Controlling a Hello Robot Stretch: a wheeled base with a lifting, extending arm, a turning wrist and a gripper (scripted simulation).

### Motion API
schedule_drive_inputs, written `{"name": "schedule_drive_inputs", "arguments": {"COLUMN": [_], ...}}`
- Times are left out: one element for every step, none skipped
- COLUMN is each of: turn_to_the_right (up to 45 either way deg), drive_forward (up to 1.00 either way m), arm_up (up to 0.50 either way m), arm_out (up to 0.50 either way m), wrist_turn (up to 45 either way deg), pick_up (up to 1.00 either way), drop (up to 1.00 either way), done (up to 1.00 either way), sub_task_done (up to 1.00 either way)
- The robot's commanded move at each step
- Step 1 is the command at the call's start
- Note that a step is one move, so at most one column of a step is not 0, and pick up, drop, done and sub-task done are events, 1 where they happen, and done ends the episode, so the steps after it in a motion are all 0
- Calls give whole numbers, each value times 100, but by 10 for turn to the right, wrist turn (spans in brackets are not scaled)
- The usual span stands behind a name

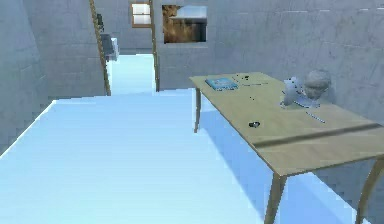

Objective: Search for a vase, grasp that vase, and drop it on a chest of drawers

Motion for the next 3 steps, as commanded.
{"name": "schedule_drive_inputs", "arguments": {"turn_to_the_right": [-120, 0, -30], "drive_forward": [0, 100, 0], "arm_up": [0, 0, 0], "arm_out": [0, 0, 0], "wrist_turn": [0, 0, 0], "pick_up": [0, 0, 0], "drop": [0, 0, 0], "done": [0, 0, 0], "sub_task_done": [0, 0, 0]}}
